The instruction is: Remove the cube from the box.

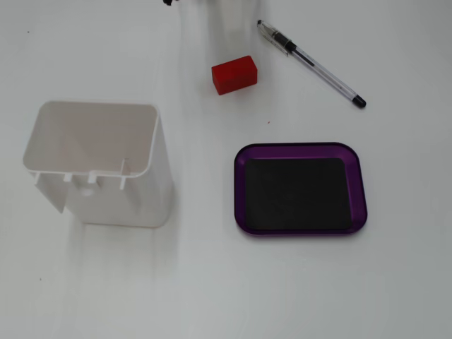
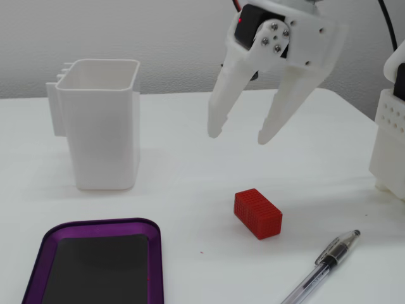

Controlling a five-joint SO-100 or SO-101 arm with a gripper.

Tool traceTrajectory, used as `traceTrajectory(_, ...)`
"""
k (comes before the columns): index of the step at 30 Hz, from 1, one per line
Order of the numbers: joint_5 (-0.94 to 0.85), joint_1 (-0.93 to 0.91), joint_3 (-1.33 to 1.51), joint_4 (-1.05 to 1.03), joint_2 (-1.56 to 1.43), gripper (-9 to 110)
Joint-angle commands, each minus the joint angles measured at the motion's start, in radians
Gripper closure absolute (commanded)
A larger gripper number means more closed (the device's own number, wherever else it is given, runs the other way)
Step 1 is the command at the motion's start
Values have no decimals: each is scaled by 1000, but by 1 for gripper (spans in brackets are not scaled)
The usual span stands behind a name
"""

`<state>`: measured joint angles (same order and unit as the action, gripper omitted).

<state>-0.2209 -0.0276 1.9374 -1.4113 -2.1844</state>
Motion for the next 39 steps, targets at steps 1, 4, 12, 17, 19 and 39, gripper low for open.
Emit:
traceTrajectory(1, 6, -5, -67, -132, -32, 83)
traceTrajectory(4, 5, -6, -44, -156, -104, 83)
traceTrajectory(12, -3, -8, 195, -86, -531, 83)
traceTrajectory(17, -9, -95, 538, 78, -851, 83)
traceTrajectory(19, -3, -175, 689, 164, -976, 83)
traceTrajectory(39, 186, -146, 1071, 101, -1212, 84)
